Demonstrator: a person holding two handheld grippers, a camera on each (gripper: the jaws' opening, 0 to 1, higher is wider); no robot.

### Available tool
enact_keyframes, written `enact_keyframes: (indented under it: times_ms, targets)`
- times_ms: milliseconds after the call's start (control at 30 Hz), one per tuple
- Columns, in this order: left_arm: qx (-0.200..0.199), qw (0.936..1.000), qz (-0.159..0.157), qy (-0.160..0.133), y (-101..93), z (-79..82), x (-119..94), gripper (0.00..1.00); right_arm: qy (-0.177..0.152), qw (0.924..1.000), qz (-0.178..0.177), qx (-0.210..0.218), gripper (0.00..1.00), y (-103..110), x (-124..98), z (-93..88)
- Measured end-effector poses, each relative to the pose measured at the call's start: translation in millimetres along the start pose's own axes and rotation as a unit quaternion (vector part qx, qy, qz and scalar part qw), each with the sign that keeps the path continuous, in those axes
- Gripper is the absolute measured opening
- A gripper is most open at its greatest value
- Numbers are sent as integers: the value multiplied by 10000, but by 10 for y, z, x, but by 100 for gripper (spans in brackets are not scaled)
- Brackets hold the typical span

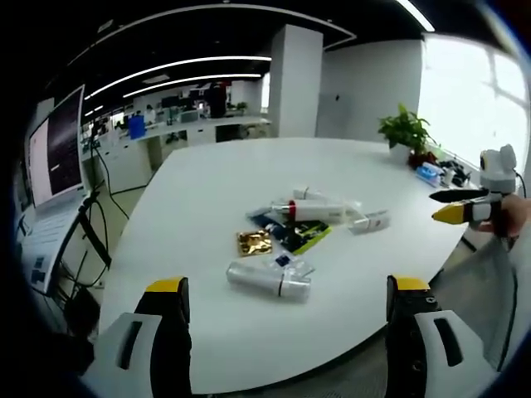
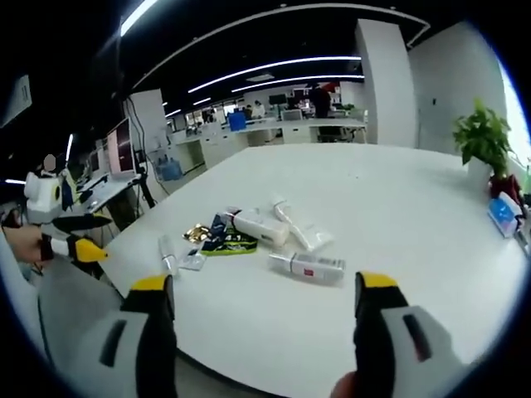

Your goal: Arrange the skincare products in the storage area until every visible bottle or jar stands upright without overlapping.

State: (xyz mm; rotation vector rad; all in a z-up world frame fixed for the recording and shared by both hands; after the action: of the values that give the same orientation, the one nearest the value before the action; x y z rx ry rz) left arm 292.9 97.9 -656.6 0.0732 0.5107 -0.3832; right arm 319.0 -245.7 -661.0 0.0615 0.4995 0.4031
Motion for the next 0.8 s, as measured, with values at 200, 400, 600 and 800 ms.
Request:
enact_keyframes:
  times_ms: [200, 400, 600, 800]
  targets:
    - [-27, 10000, 2, -6, 0, 4, -3, 97, 62, 9999, 52, -126, 87, -53, 88, 78]
    - [-63, 10000, 7, -3, 1, 7, -3, 96, 66, 9996, 78, -262, 86, -136, 186, 189]
    - [-21, 10000, -26, 26, -13, 7, 3, 96, 121, 9984, 122, -540, 84, -239, 300, 304]
    - [-74, 10000, 10, 10, 2, 9, 4, 96, 350, 9965, 94, -759, 80, -342, 435, 357]
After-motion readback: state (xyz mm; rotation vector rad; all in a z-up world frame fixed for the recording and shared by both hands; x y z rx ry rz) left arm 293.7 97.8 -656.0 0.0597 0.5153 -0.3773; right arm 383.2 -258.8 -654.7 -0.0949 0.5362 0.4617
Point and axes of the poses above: the point that each gripper's makers call its tool centre point, and the gripper's own axes: x roughly forward along the fingers, y roughly to its left, z roughly out of its top, the point moved 9 cm from there along -x, roughly backward along the fingers, and after that the axes turned 4 degrees about x, right-handed, at the moved point
